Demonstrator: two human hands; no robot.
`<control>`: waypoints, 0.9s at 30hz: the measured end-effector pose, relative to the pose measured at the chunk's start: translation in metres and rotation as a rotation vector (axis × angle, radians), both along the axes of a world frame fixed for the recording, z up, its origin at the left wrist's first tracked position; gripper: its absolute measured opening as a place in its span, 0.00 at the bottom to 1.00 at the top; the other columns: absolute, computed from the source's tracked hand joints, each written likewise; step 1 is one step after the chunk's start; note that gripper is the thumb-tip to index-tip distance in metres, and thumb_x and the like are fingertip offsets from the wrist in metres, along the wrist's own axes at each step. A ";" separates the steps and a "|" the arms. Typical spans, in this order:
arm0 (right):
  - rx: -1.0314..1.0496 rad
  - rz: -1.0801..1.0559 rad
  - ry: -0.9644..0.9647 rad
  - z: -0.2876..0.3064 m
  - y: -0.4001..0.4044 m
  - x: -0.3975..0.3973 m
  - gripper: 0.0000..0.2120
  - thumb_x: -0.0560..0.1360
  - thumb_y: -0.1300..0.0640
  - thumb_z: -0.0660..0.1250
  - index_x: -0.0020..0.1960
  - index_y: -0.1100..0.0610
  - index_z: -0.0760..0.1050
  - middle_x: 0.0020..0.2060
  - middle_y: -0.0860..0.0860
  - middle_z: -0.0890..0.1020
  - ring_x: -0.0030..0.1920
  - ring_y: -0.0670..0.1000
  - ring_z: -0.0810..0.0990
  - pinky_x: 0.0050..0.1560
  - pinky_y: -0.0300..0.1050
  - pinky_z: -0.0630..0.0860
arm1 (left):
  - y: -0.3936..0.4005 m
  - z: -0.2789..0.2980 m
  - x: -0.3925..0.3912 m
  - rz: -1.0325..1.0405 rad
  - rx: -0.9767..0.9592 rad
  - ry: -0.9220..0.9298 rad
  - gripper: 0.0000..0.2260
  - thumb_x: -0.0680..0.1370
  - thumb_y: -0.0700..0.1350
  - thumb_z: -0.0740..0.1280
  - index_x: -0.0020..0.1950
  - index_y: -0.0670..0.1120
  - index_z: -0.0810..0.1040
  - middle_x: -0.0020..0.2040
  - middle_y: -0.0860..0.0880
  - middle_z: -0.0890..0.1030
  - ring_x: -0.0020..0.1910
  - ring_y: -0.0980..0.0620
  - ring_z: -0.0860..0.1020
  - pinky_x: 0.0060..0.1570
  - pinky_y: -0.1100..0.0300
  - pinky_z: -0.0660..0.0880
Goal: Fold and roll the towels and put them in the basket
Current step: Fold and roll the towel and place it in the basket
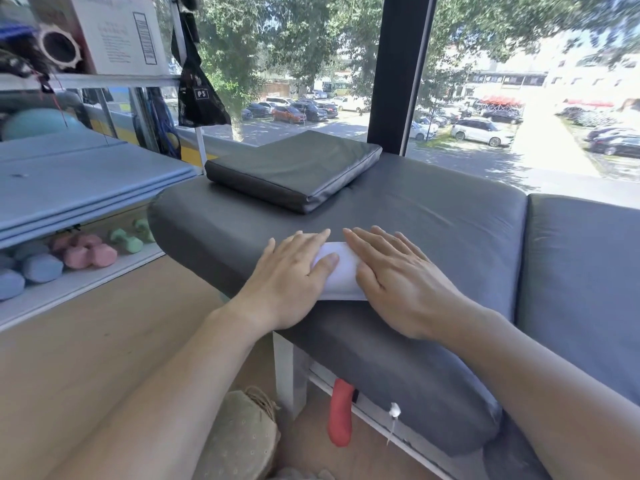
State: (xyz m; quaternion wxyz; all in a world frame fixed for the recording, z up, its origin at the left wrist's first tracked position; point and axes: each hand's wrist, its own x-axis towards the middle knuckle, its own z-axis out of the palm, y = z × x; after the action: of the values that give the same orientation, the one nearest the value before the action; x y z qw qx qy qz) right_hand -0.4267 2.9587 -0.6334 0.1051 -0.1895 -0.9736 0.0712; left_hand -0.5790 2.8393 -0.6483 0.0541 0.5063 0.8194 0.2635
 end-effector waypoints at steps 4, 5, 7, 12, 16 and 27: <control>0.001 0.016 -0.140 -0.005 0.003 -0.004 0.29 0.83 0.49 0.41 0.83 0.46 0.38 0.82 0.42 0.44 0.81 0.45 0.38 0.80 0.47 0.37 | -0.003 -0.017 -0.004 0.028 -0.018 0.085 0.28 0.84 0.62 0.47 0.82 0.53 0.56 0.81 0.58 0.59 0.81 0.59 0.47 0.78 0.51 0.36; -0.018 0.020 -0.180 -0.005 0.005 -0.005 0.29 0.83 0.49 0.41 0.82 0.46 0.37 0.82 0.42 0.42 0.80 0.44 0.37 0.80 0.47 0.36 | -0.003 -0.018 -0.003 0.033 -0.020 0.101 0.29 0.83 0.63 0.46 0.82 0.53 0.55 0.81 0.58 0.58 0.81 0.59 0.46 0.78 0.50 0.35; -0.071 0.044 -0.214 -0.001 0.010 -0.006 0.29 0.83 0.50 0.42 0.82 0.46 0.36 0.81 0.41 0.40 0.80 0.43 0.35 0.80 0.47 0.36 | -0.004 -0.018 0.000 0.045 -0.017 0.116 0.29 0.83 0.63 0.46 0.82 0.54 0.52 0.81 0.58 0.57 0.81 0.58 0.46 0.78 0.49 0.35; -0.591 0.015 0.175 0.015 0.027 0.002 0.21 0.85 0.47 0.58 0.77 0.46 0.67 0.74 0.37 0.67 0.76 0.39 0.62 0.79 0.44 0.55 | -0.009 0.002 0.006 0.028 0.069 -0.080 0.28 0.82 0.65 0.52 0.81 0.59 0.56 0.79 0.58 0.63 0.79 0.58 0.57 0.79 0.50 0.42; -0.647 -0.146 0.329 0.030 0.041 0.012 0.21 0.77 0.36 0.65 0.67 0.41 0.78 0.61 0.34 0.79 0.63 0.38 0.76 0.66 0.42 0.69 | -0.015 0.030 0.008 0.011 0.256 -0.431 0.25 0.80 0.65 0.59 0.77 0.61 0.65 0.69 0.64 0.71 0.68 0.64 0.68 0.61 0.72 0.61; -0.754 -0.140 0.064 0.035 0.055 0.025 0.49 0.58 0.36 0.80 0.75 0.46 0.69 0.62 0.40 0.79 0.61 0.40 0.79 0.64 0.40 0.74 | -0.022 0.031 -0.007 -0.012 0.083 -0.550 0.35 0.68 0.61 0.73 0.74 0.64 0.67 0.65 0.58 0.75 0.64 0.63 0.73 0.64 0.64 0.66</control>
State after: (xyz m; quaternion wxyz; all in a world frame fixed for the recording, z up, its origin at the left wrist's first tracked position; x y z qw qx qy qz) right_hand -0.4014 3.0140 -0.5989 0.0632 -0.2787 -0.8599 0.4230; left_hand -0.5855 2.8175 -0.6173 0.2551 0.4226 0.7593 0.4240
